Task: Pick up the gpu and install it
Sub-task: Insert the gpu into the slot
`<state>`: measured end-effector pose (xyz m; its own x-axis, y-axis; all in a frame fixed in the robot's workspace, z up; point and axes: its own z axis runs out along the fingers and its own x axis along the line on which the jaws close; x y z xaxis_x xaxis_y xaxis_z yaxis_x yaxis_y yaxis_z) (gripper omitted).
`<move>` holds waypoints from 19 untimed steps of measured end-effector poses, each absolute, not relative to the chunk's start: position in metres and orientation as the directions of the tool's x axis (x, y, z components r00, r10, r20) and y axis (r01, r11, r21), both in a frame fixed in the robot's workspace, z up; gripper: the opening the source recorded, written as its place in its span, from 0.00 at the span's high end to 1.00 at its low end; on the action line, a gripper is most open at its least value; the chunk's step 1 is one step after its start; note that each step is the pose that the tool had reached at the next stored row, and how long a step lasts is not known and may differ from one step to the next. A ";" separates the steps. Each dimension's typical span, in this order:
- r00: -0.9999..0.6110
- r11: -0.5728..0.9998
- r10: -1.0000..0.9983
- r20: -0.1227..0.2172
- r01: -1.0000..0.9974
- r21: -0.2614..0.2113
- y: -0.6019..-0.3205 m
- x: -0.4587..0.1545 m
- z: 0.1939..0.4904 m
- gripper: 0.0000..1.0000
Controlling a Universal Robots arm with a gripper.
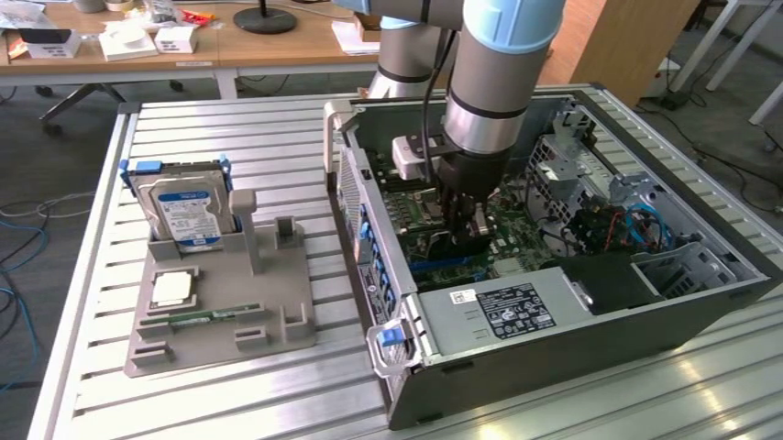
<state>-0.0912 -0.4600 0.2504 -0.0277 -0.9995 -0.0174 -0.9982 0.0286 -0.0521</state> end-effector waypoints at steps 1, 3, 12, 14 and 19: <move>-0.028 0.029 -0.999 -0.017 -0.998 -0.052 -0.460 -0.091 0.250 0.74; -0.028 0.028 -0.999 -0.017 -0.998 -0.052 -0.460 -0.091 0.250 0.74; -0.028 0.029 -0.999 -0.017 -0.998 -0.052 -0.460 -0.092 0.249 0.74; -0.028 0.029 -0.999 -0.017 -0.998 -0.052 -0.460 -0.092 0.249 0.74; -0.028 0.029 -0.999 -0.017 -0.998 -0.052 -0.460 -0.092 0.249 0.74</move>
<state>-0.0917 -0.4600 0.2487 -0.0277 -0.9995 -0.0173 -0.9982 0.0286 -0.0520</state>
